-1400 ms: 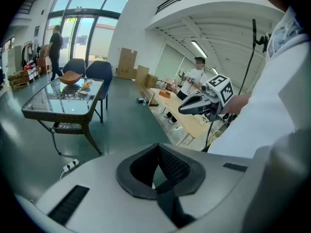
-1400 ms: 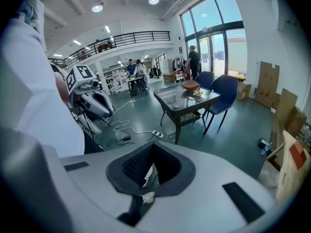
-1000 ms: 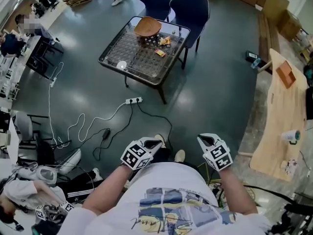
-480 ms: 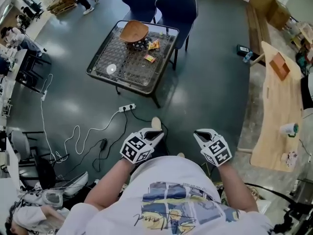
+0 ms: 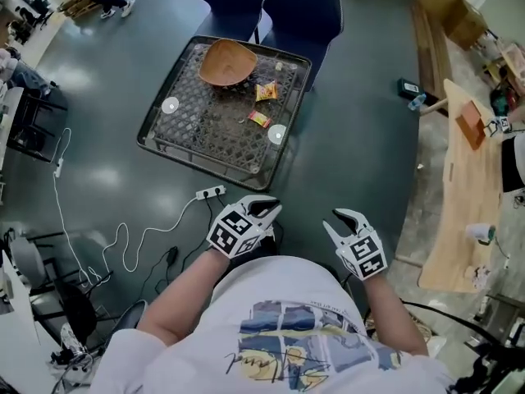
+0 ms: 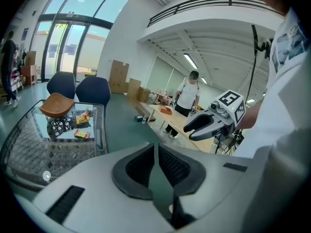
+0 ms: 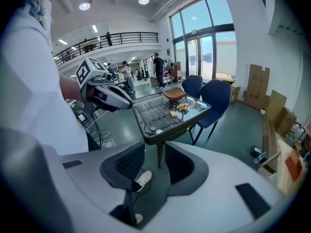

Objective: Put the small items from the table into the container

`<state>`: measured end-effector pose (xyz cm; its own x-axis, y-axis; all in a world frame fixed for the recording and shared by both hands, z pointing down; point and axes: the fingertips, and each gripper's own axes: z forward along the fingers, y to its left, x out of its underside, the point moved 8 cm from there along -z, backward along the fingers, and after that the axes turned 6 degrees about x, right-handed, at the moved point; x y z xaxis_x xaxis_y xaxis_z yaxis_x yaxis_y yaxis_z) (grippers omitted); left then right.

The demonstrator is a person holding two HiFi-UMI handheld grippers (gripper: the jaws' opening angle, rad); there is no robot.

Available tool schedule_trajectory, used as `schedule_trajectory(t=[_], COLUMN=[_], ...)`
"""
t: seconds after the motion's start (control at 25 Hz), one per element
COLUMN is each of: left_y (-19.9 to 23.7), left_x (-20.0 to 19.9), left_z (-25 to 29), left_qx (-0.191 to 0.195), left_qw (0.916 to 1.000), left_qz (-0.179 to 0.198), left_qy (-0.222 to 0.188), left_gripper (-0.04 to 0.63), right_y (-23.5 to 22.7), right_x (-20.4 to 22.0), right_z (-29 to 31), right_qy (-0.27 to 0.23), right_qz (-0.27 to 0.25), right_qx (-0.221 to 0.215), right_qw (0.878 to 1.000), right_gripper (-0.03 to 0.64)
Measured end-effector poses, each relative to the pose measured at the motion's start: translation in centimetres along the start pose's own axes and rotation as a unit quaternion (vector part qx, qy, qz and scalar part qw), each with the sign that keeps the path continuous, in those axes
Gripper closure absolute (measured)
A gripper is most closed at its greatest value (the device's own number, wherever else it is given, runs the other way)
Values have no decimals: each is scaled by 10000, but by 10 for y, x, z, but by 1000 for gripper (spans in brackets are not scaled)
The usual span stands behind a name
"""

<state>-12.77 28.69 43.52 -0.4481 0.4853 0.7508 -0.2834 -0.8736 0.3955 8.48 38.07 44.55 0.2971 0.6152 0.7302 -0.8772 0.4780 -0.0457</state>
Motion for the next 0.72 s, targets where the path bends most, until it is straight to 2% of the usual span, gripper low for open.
schedule_trajectory(t=[0.2,0.44,0.6,0.72], left_y=[74,144,189,221], left_x=[-24,-48,-68,-82], left_z=[-7,16,45,67], left_qx=[-181,-482,-841,-1245], left_qw=[9998,9975,9929,9854], left_qz=[-44,-516,-836,-1162], left_qy=[22,-62,-40,73], left_gripper=[520,461,398,356], right_y=[-13,-42,-75,-101], right_x=[-47,-73,-83,-98], right_z=[43,69,95,115], right_qy=[-40,-9,15,45], right_qz=[61,172,176,37], right_qx=[160,264,77,-227], right_qw=[9998,9995,9998,9997], right_gripper=[492,492,492,492])
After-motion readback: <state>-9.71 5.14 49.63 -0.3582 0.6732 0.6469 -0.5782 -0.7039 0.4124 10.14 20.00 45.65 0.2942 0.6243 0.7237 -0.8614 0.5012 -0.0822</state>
